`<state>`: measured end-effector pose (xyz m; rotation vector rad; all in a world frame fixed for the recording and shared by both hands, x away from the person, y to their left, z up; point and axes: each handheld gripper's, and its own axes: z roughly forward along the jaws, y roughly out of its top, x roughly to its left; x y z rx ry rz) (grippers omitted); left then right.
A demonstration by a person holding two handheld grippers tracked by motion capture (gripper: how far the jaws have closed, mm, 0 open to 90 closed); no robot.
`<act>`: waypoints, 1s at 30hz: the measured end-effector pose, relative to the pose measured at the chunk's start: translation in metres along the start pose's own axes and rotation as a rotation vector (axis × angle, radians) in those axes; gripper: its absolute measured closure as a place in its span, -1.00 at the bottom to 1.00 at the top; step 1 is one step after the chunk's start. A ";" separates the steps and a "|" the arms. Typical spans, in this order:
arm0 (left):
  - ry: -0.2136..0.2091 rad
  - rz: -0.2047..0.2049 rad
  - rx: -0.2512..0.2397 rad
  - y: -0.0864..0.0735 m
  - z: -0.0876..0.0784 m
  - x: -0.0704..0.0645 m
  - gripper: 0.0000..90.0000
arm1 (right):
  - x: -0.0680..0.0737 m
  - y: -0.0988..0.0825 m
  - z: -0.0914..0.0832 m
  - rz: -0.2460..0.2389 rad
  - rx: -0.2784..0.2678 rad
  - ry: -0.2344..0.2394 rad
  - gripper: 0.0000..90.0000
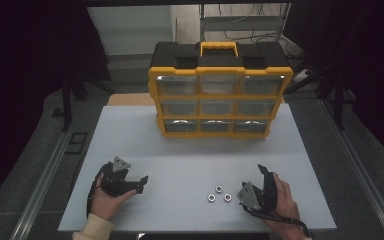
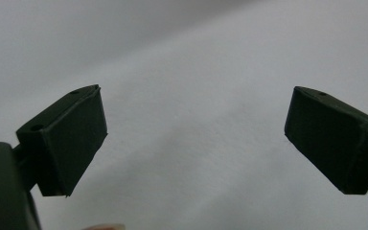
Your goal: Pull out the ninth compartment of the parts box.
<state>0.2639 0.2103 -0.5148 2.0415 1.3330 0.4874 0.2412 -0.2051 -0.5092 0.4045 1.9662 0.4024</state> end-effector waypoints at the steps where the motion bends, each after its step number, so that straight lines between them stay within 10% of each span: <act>1: 0.001 0.001 0.000 0.000 0.000 0.000 -0.83 | 0.001 0.001 0.000 -0.017 0.000 -0.010 -0.57; 30: 0.007 0.001 -0.002 0.000 -0.001 0.000 -0.83 | 0.004 -0.001 0.002 -0.150 0.000 -0.099 -0.56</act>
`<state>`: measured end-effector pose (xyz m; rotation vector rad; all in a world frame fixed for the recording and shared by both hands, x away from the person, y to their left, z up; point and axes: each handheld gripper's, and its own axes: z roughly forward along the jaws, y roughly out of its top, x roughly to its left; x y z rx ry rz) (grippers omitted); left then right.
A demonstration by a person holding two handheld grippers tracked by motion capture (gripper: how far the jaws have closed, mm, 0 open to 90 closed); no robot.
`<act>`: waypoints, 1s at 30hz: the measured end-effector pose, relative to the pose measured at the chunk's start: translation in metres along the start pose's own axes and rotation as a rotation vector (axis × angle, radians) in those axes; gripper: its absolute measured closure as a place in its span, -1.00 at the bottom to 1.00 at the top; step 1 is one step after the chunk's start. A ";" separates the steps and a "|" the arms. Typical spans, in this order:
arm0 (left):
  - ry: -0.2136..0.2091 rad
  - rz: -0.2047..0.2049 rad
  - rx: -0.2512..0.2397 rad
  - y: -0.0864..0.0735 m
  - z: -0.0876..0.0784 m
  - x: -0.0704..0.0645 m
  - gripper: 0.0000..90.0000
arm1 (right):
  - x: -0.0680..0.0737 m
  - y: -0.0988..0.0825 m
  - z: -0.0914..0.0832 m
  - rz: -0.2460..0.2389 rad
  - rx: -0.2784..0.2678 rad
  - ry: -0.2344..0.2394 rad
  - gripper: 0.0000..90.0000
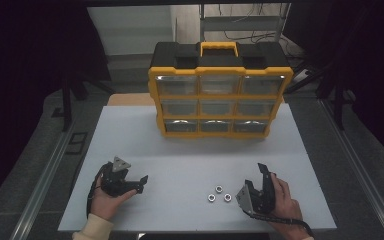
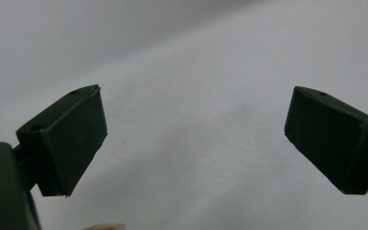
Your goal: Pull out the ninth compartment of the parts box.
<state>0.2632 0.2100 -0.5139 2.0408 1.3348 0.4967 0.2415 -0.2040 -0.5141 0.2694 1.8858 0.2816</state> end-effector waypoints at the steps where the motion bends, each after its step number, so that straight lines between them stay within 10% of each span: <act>1: 0.000 0.000 0.000 0.000 0.000 0.000 -0.83 | 0.000 0.000 0.000 -0.018 0.003 -0.003 -0.56; 19: 0.001 0.001 -0.001 0.000 0.000 -0.001 -0.83 | 0.004 -0.001 0.003 -0.116 0.010 -0.050 -0.56; 30: 0.001 0.003 -0.002 0.001 0.000 -0.001 -0.83 | 0.003 0.001 0.008 -0.091 0.007 -0.047 -0.55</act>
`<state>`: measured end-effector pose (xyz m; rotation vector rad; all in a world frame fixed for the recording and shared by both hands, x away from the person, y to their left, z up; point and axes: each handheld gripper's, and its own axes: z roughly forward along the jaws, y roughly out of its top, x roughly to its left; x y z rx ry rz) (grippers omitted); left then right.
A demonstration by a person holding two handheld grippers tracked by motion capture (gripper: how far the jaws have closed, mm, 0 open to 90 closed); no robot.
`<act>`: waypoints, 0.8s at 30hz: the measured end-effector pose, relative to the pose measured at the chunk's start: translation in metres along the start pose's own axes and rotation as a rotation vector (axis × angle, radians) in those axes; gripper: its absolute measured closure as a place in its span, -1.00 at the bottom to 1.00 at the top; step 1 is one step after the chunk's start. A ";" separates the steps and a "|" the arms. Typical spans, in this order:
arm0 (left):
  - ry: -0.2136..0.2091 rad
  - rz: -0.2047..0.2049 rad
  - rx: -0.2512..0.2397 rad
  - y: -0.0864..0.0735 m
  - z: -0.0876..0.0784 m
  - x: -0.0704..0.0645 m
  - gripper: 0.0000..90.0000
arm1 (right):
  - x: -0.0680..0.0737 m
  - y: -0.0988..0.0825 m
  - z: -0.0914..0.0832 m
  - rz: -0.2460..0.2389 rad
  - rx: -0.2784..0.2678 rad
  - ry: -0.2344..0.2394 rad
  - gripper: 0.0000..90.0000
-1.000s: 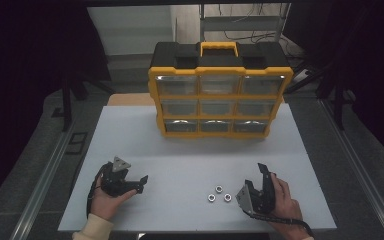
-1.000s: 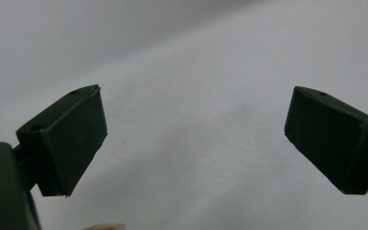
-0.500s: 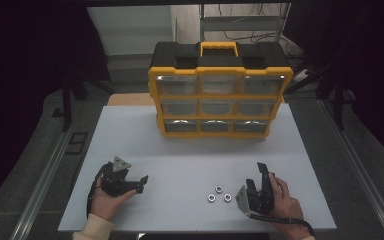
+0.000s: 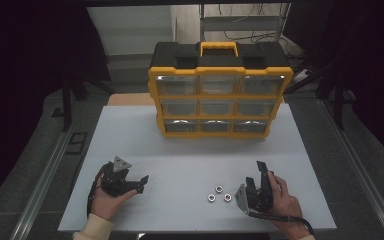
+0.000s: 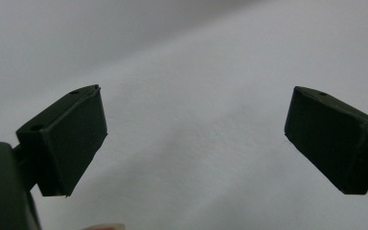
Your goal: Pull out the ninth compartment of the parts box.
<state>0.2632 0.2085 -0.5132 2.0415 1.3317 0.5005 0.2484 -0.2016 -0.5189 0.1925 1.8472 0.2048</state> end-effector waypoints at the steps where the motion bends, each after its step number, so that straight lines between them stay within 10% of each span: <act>1: 0.000 0.001 0.000 0.000 0.000 0.000 -0.83 | -0.001 0.000 0.001 -0.014 0.000 -0.002 -0.55; 24: 0.000 0.001 -0.001 0.000 0.000 0.000 -0.83 | -0.006 0.012 0.019 -0.013 -0.007 -0.028 -0.54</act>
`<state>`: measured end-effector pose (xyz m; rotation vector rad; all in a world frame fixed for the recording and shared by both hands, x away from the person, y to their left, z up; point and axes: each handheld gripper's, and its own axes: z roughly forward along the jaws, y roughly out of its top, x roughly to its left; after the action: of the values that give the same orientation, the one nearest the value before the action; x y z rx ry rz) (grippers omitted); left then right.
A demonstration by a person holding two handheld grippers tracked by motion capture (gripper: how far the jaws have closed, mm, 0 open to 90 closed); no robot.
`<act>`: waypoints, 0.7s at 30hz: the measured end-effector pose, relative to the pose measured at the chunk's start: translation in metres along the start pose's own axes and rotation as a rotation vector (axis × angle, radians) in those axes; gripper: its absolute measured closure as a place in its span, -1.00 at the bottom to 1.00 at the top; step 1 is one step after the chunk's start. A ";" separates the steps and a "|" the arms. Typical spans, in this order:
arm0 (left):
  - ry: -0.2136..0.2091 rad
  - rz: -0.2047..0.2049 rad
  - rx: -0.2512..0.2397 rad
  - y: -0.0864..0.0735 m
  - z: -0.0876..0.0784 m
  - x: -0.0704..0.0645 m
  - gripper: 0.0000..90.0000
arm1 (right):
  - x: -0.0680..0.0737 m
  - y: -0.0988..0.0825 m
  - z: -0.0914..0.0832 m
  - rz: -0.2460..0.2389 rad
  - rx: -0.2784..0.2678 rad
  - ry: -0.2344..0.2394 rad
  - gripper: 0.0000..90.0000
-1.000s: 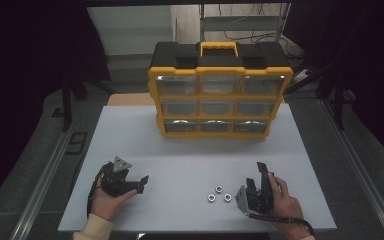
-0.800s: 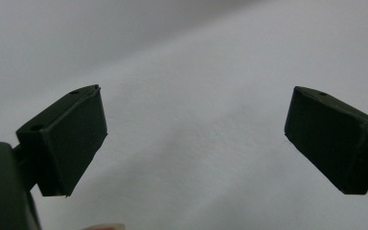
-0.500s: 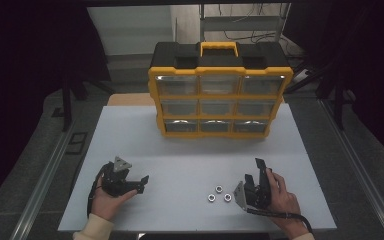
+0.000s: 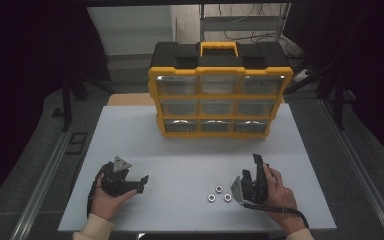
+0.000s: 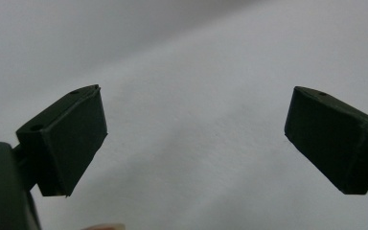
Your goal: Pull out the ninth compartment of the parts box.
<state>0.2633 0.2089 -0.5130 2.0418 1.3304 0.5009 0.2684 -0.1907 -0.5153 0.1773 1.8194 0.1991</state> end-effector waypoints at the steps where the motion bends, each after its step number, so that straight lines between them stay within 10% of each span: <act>1: 0.000 0.000 0.000 0.000 0.000 0.000 -0.83 | 0.000 0.000 0.001 -0.010 0.003 -0.001 -0.54; 21: 0.001 0.004 -0.003 0.000 0.000 -0.001 -0.83 | -0.007 0.003 0.015 0.001 0.015 -0.014 -0.53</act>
<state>0.2629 0.2082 -0.5125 2.0425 1.3263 0.5053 0.2845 -0.1888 -0.5120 0.1899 1.8075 0.1845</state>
